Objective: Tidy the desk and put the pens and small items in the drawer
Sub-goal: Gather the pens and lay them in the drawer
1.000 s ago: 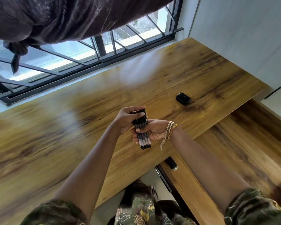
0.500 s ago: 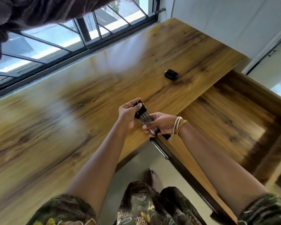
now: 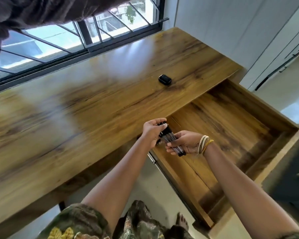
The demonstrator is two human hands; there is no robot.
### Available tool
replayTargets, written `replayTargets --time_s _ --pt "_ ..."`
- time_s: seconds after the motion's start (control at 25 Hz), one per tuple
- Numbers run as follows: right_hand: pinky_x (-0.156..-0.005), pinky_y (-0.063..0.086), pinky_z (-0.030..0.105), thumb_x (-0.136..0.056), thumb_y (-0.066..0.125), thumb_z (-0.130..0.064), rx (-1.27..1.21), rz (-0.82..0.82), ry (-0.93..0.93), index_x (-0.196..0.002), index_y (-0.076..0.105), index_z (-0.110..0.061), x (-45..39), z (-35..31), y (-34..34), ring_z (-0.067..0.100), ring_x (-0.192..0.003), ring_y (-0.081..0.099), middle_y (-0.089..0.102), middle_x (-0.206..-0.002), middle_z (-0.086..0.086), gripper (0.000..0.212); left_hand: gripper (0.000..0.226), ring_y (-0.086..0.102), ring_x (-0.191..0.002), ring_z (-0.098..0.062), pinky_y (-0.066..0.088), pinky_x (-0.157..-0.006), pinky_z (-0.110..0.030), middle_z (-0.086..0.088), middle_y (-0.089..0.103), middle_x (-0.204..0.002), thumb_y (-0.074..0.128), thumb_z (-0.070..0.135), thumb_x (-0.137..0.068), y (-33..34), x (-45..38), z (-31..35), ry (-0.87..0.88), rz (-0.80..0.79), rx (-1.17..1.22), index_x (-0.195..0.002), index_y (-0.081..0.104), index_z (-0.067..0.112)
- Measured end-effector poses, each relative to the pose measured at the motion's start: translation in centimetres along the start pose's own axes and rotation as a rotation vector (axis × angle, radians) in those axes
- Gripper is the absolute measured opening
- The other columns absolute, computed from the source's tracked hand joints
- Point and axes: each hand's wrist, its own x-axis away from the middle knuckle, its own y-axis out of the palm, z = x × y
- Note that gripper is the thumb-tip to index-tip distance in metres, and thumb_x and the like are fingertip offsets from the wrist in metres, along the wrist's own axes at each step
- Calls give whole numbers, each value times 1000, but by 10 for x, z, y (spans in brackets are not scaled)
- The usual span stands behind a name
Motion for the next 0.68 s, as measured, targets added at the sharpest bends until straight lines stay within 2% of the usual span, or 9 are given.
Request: replayTargets --time_s 0.08,0.24,0.4,0.48,0.56,0.64,0.68 --pt "-87 53 40 -85 63 4 -28 -21 23 -108 60 0 6 21 -17 24 -84 65 66 -87 13 23 19 67 -100 -29 57 -85 -45 -14 70 -106 70 2 -83 22 5 -16 -36 27 -47 -86 72 20" --pt "-71 56 33 -87 58 7 -37 -34 70 -105 60 -2 8 63 -35 19 -70 60 61 -79 9 19 20 63 -101 -25 54 -92 -42 -12 67 -108 65 -2 -86 56 15 -50 -100 132 -44 -97 68 14" --pt "-61 55 29 -88 57 7 65 82 142 -96 58 -5 3 88 -41 18 -67 60 59 -78 9 14 41 55 -117 -26 47 -97 -38 -10 59 -126 67 5 -87 58 17 -73 -137 227 -89 -126 57 13" --pt "-57 54 30 -87 57 9 148 184 181 -102 55 -4 0 93 -38 18 -68 60 59 -83 11 21 49 55 -119 -26 46 -97 -36 -9 56 -129 66 11 -89 52 21 -76 -121 231 -154 -135 50 14" --pt "-58 56 32 -87 55 8 238 281 213 -115 51 -4 -9 99 -33 20 -68 61 61 -88 13 30 42 59 -112 -23 49 -95 -33 -9 60 -125 62 13 -92 44 30 -74 -5 225 -376 -133 52 16" --pt "-73 57 40 -87 51 2 315 329 234 -119 48 -5 -23 108 -28 26 -76 65 65 -97 15 33 34 61 -106 -20 51 -91 -30 -8 62 -119 57 7 -93 37 41 -77 266 271 -694 -126 59 14" --pt "-83 56 43 -86 50 -3 356 343 247 -121 46 -6 -36 117 -30 28 -85 66 65 -105 16 34 32 61 -103 -20 51 -89 -29 -7 61 -116 55 3 -92 33 46 -78 408 330 -793 -121 62 13"
